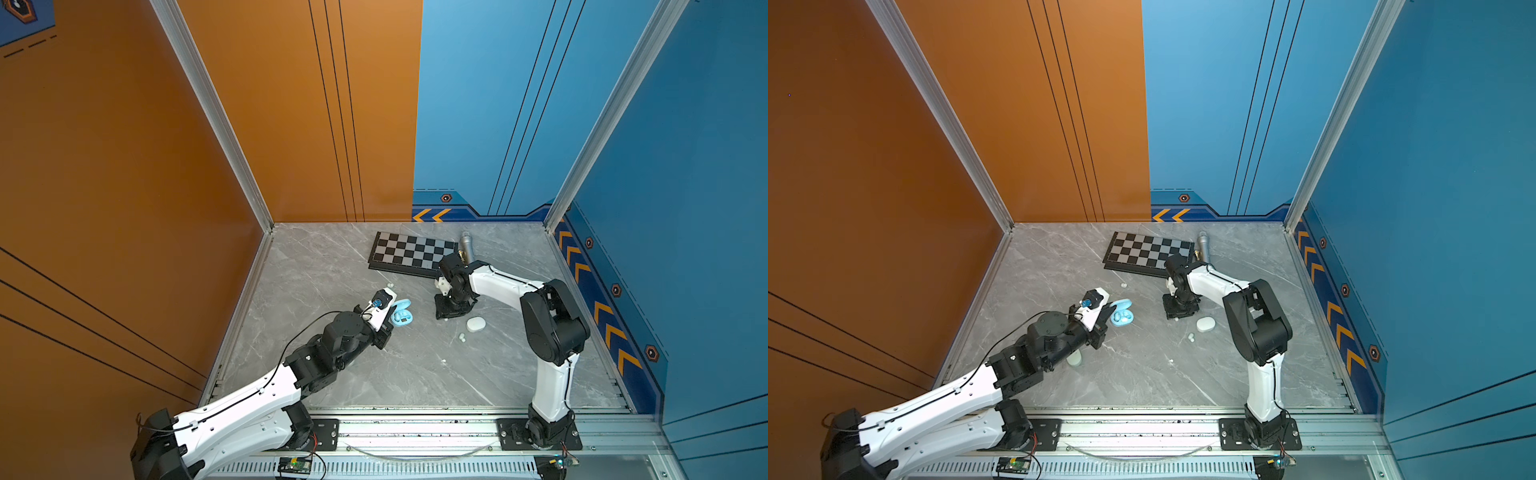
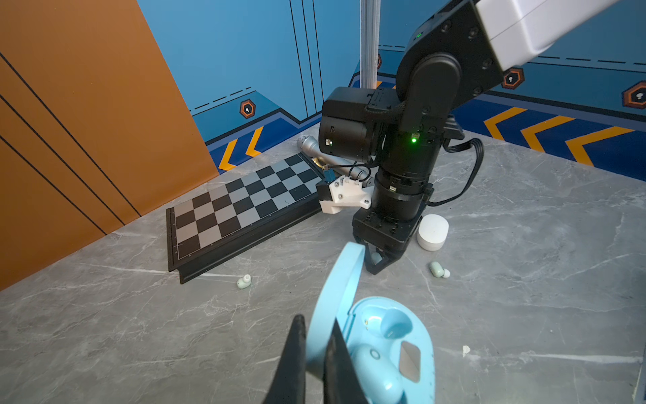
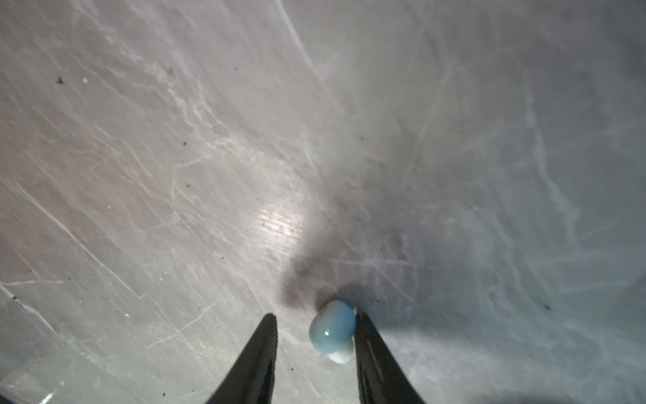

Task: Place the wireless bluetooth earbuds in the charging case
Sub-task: 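Close the right gripper on the light-blue earbud, then lift the earbud with the right gripper off the table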

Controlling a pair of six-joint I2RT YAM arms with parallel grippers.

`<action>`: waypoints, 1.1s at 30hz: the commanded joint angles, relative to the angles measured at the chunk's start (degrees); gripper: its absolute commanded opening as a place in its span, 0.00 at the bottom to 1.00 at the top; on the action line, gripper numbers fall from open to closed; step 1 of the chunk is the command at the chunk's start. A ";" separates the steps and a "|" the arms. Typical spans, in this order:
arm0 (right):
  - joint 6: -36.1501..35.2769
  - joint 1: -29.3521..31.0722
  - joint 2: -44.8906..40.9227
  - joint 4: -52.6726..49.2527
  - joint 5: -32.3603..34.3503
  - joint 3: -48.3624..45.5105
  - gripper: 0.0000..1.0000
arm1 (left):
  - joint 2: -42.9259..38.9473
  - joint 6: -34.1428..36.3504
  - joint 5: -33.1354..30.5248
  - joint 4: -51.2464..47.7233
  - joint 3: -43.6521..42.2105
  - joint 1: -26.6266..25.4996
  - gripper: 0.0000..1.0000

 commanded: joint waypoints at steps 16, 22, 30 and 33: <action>-3.47 3.23 4.69 -5.13 8.18 6.07 0.33 | -2.30 0.45 -1.40 -0.35 -1.81 0.57 0.00; -3.40 4.15 5.26 -5.24 8.53 6.23 0.22 | -3.00 0.35 -1.48 -0.74 -2.08 0.91 0.00; -3.83 4.41 4.93 -5.42 8.58 5.71 0.20 | -2.93 0.35 -1.20 -0.74 -1.90 1.16 0.00; -4.40 4.42 4.46 -5.71 8.94 5.65 0.27 | -2.76 0.34 -1.03 -0.77 -1.72 1.21 0.00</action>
